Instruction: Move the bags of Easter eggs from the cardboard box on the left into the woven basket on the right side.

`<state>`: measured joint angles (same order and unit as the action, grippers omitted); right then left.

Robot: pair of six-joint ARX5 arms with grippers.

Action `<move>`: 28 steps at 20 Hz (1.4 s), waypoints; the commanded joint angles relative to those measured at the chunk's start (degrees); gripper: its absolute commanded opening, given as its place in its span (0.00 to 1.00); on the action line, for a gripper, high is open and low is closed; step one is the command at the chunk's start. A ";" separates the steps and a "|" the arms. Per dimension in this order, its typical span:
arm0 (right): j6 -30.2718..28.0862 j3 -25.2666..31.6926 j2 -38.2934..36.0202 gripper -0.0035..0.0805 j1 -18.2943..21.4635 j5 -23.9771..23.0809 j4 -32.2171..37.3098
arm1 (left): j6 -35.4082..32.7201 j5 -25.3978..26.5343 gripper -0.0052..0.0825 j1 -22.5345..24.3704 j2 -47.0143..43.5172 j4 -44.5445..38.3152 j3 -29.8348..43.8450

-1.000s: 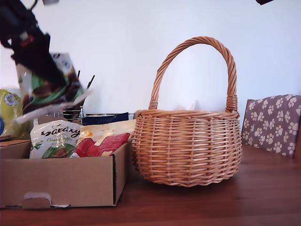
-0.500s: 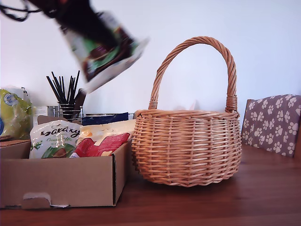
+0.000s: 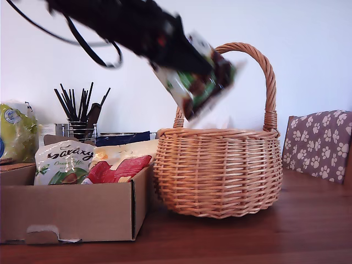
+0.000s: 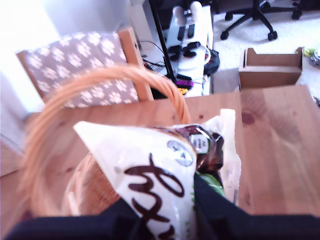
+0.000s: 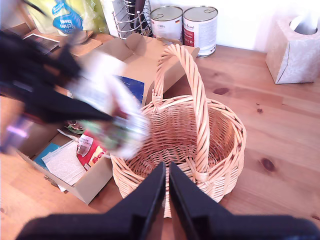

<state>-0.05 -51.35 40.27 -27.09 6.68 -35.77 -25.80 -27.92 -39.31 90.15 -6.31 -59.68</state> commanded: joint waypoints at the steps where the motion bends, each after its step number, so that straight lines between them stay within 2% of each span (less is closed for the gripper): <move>1: 0.04 -0.63 -0.46 0.03 -0.26 0.24 0.11 | 1.03 1.66 0.10 -0.74 2.40 -5.07 0.09; 6: 0.04 -0.63 -0.44 0.03 -0.26 0.39 -0.07 | 2.03 4.44 0.11 -1.38 9.66 -13.57 0.09; 7: 0.02 -0.63 -0.44 0.03 -0.26 0.39 -0.07 | 2.03 4.57 0.15 -1.51 10.60 -14.93 0.09; 8: 0.02 -0.63 -0.44 0.03 -0.26 0.39 -0.07 | 2.05 5.46 0.26 -1.86 11.30 -16.17 0.09; 10: 0.04 -0.63 -0.44 0.03 -0.26 0.42 -0.07 | 2.01 6.73 0.58 -2.51 11.56 -18.14 0.09; 11: 0.04 -0.63 -0.44 0.03 -0.28 0.48 -0.07 | 1.90 8.46 0.65 -2.91 11.56 -19.52 0.09; 13: 0.04 -0.63 -0.44 0.03 -0.28 0.94 -0.07 | 1.81 12.04 0.65 -3.78 11.52 -23.02 0.02; 16: 0.04 -0.63 -0.44 0.03 -0.28 2.01 -0.04 | 1.36 14.21 0.65 -3.85 11.52 -24.63 -1.01; 17: 0.04 -0.63 -0.44 0.03 -0.28 2.03 -0.04 | 1.38 15.30 0.64 -3.82 11.50 -24.61 -1.31; 19: 0.04 -0.63 -0.44 0.03 -0.28 2.38 -0.07 | 1.38 18.14 0.53 -3.82 10.97 -23.87 -1.42; 21: 0.04 -0.63 -0.44 0.03 -0.28 2.36 -0.07 | 1.40 19.34 0.35 -3.82 9.09 -19.58 -1.42; 24: 0.04 -0.63 -0.44 0.03 -0.26 2.36 -0.07 | 1.38 19.50 0.07 -3.82 3.54 -6.93 -1.42; 25: 0.04 -0.63 -0.44 0.03 -0.26 2.36 -0.07 | 1.40 19.54 0.03 -3.72 1.29 -1.86 -1.42; 28: 0.04 -0.63 -0.44 0.03 -0.26 2.36 -0.07 | 1.42 19.39 0.03 -1.51 -5.07 14.25 -1.42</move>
<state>-0.05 -51.35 40.27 -27.09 8.82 -36.03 -24.32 -8.64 -41.76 84.95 4.86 -61.43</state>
